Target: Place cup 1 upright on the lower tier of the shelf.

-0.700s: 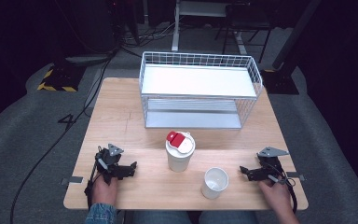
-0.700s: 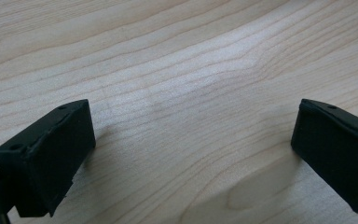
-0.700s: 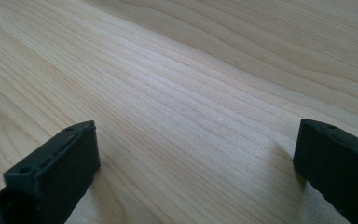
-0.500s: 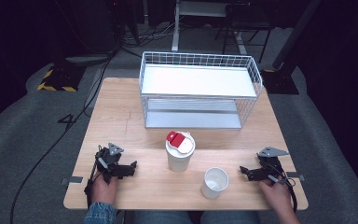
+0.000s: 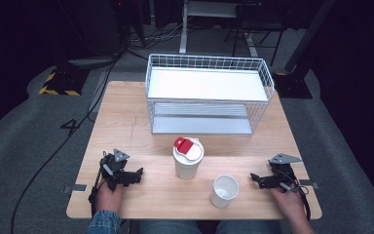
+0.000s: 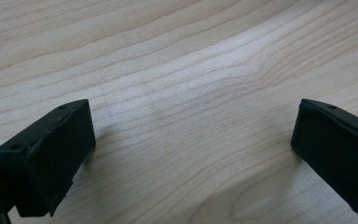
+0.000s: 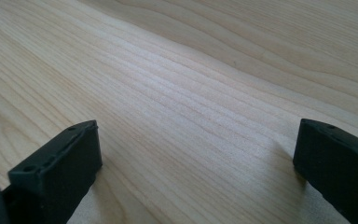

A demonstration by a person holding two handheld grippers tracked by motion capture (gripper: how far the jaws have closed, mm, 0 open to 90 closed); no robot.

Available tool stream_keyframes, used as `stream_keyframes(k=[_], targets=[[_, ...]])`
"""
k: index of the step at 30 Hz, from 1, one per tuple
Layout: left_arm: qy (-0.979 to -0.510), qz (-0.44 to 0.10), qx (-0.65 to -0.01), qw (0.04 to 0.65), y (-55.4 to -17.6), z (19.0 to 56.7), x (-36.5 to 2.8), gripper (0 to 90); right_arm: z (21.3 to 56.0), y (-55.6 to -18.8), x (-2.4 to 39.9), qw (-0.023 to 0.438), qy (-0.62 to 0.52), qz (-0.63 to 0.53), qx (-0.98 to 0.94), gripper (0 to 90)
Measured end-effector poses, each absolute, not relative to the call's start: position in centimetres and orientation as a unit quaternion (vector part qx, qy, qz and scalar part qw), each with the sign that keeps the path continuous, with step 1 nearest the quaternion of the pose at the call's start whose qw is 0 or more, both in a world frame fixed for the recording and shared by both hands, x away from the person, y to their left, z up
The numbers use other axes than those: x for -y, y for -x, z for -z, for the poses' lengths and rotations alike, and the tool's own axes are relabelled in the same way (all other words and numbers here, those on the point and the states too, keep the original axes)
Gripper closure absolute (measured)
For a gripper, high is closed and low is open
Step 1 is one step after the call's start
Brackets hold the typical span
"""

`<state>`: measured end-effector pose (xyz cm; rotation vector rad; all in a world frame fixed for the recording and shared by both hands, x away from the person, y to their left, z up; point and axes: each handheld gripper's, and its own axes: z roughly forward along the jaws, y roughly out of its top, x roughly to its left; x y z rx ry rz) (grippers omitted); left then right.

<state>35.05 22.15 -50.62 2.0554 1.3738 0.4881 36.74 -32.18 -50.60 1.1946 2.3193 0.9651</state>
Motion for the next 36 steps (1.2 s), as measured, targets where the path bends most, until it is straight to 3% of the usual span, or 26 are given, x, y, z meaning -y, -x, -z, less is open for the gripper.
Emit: stream_keyframes(k=[20, 36], targets=[[-0.777, -0.184, -0.52, 0.304, -35.1, 50.6, -22.2, 0.2, 50.3, -36.3, 32.0, 0.183, -0.413, -0.338, -0.825, 0.0], [-0.777, -0.184, -0.52, 0.304, -35.1, 50.6, -22.2, 0.2, 47.5, -32.1, 32.8, 0.186, -0.375, -0.427, -0.801, 0.0]])
